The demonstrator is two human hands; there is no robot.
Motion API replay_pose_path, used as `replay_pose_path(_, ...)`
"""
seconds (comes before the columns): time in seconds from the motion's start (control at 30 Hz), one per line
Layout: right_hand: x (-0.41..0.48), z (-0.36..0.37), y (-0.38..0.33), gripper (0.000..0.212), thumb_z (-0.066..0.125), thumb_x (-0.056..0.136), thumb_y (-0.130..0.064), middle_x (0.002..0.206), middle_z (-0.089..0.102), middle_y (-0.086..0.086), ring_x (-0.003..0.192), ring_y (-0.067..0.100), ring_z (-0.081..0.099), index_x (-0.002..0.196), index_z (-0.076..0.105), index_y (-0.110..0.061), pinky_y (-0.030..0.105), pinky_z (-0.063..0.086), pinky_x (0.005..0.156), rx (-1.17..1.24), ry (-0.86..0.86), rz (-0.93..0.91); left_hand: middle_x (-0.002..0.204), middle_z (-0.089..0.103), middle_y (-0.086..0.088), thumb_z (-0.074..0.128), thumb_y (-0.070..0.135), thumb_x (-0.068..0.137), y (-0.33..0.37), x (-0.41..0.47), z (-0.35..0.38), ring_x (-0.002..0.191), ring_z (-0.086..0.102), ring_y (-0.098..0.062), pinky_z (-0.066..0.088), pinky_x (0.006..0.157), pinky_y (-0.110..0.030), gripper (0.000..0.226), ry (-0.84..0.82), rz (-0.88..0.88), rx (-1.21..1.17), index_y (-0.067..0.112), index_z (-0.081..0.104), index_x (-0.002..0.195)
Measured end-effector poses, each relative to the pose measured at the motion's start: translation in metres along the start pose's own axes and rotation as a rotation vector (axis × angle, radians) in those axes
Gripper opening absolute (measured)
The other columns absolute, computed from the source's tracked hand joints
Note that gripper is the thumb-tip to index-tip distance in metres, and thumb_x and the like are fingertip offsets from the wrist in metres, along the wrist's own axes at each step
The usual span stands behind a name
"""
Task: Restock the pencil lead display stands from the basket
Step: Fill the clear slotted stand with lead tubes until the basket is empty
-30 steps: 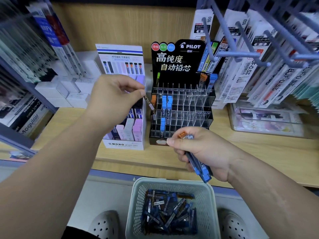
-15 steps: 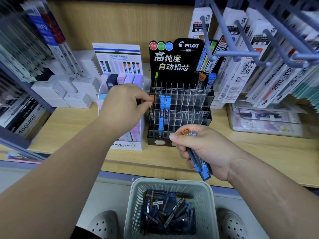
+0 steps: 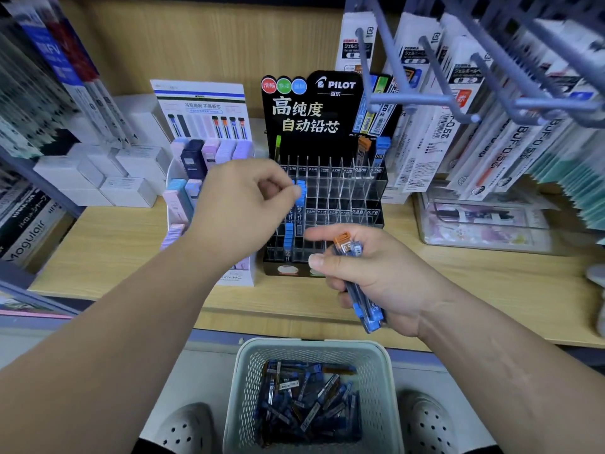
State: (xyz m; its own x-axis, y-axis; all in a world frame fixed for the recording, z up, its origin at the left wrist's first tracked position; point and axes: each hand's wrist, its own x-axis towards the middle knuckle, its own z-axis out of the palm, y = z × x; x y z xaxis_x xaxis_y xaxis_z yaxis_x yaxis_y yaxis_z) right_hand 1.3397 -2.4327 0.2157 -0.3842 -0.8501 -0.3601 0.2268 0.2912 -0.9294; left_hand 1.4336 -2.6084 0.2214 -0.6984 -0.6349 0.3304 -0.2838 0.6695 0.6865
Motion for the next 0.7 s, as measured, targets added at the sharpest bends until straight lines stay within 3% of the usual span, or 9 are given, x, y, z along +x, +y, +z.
replay_pose_path(0.1,0.001,0.002,0.001,0.042,0.073,0.089,-0.007,0.074,0.053,0.001,0.054,0.004,0.055,0.127,0.060,-0.019,0.025,0.040,0.054,0.036,0.001,-0.015,0.071,0.069,-0.012,0.077,0.026,0.085,0.027,-0.013,0.004,0.063,0.057,-0.019,0.049,0.065,-0.034,0.016,-0.262,-0.168,-0.357,0.015,0.075,0.074)
replay_pose_path(0.2,0.001,0.004,0.001,0.032,0.074,0.089,-0.007,0.077,0.059,0.000,0.058,0.009,0.048,0.117,0.064,-0.018,0.028,0.041,0.052,-0.057,-0.004,-0.076,0.075,0.071,-0.017,0.078,0.020,0.085,0.038,-0.024,0.008,0.066,0.066,-0.032,0.052,0.064,-0.040,0.011,-0.438,-0.219,-0.449,0.012,0.077,0.077)
replay_pose_path(0.33,-0.002,0.003,-0.001,0.040,0.074,0.088,-0.004,0.075,0.060,-0.001,0.061,0.011,0.047,0.122,0.064,-0.024,0.028,0.040,0.050,-0.105,-0.009,-0.107,0.068,0.070,-0.020,0.071,0.012,0.089,0.043,-0.029,0.009,0.051,0.060,-0.014,0.042,0.050,-0.019,0.009,-0.523,-0.299,-0.481,0.008,0.075,0.081)
replay_pose_path(0.43,-0.006,0.001,-0.003,0.044,0.074,0.087,-0.003,0.076,0.060,0.002,0.063,0.015,0.047,0.123,0.064,-0.025,0.030,0.040,0.050,-0.091,-0.017,-0.110,0.063,0.067,-0.015,0.069,0.012,0.090,0.046,-0.029,0.010,0.044,0.049,-0.008,0.033,0.046,-0.020,0.014,-0.532,-0.393,-0.518,0.012,0.074,0.077)
replay_pose_path(0.53,-0.008,-0.003,-0.003,0.032,0.074,0.087,-0.003,0.069,0.057,-0.001,0.064,0.019,0.046,0.112,0.065,-0.021,0.031,0.038,0.050,-0.116,-0.032,-0.102,0.060,0.060,-0.008,0.068,0.011,0.090,0.047,-0.028,0.012,0.045,0.039,-0.011,0.029,0.044,-0.021,0.018,-0.473,-0.434,-0.536,0.016,0.075,0.074)
replay_pose_path(0.7,-0.012,-0.014,-0.001,0.039,0.076,0.087,-0.006,0.068,0.051,0.000,0.059,0.014,0.047,0.115,0.064,-0.030,0.028,0.040,0.049,-0.117,-0.026,-0.031,0.068,0.068,-0.005,0.066,0.010,0.090,0.049,-0.019,0.016,0.042,0.042,-0.013,0.029,0.040,-0.021,0.014,-0.314,-0.484,-0.569,0.012,0.074,0.079)
